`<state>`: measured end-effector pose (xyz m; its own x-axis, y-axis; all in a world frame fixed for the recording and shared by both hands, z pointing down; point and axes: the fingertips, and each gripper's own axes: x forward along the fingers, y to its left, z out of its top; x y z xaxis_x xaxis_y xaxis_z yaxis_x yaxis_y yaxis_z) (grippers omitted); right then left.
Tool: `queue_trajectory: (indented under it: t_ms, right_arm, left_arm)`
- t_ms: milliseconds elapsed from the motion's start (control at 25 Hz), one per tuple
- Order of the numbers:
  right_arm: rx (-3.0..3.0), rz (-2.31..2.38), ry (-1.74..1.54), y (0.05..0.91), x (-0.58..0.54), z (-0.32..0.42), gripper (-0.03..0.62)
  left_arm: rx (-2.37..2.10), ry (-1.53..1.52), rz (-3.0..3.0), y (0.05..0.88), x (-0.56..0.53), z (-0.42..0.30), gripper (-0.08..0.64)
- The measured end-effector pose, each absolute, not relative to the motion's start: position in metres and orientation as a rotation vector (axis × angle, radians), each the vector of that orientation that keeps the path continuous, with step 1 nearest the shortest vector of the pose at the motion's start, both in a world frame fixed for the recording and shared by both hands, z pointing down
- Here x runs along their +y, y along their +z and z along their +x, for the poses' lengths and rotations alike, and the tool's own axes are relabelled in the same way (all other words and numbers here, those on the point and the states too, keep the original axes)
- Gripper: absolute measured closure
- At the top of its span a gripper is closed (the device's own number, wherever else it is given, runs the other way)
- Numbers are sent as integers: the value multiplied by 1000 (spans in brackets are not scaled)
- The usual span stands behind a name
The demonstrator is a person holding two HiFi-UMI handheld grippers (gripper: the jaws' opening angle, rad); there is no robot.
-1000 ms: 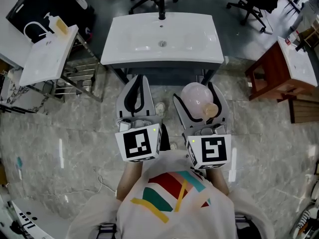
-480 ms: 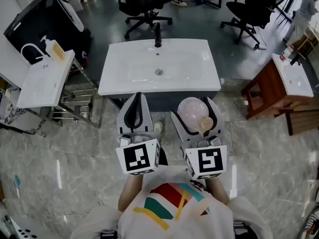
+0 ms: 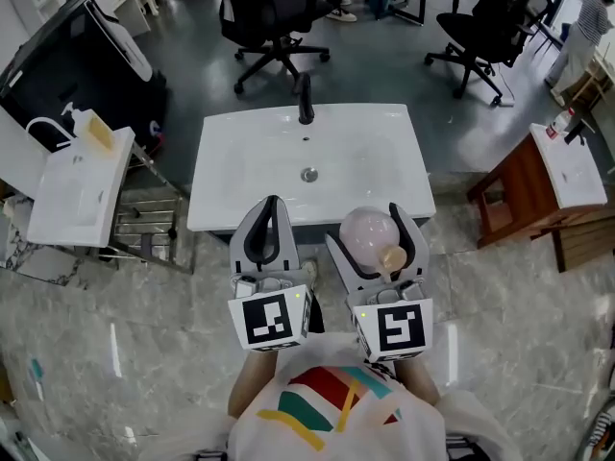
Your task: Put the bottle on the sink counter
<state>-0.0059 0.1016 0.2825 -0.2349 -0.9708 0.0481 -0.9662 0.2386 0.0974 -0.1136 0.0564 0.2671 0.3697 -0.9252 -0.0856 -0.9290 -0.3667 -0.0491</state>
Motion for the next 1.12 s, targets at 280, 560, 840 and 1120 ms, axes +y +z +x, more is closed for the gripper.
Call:
queue_trajectory:
  t_ms: [280,560,840,1120]
  right_arm:
    - [-2365,1874,-62,270,12,-18,198]
    - [-2348,1883,-47,265,-83,-30,198]
    - [-2345,1875,8,273,-161,-44,198]
    - [-2353,1887,65,275,-191,-37,198]
  left_arm:
    - [1685,109,-2545,251,-35,-117,543]
    - [1659,123,-2574,250,-123,-126,542]
    - [1633,110,-2601,253,-205,-135,543]
    - [1685,143,-2584,247,-239,-136,542]
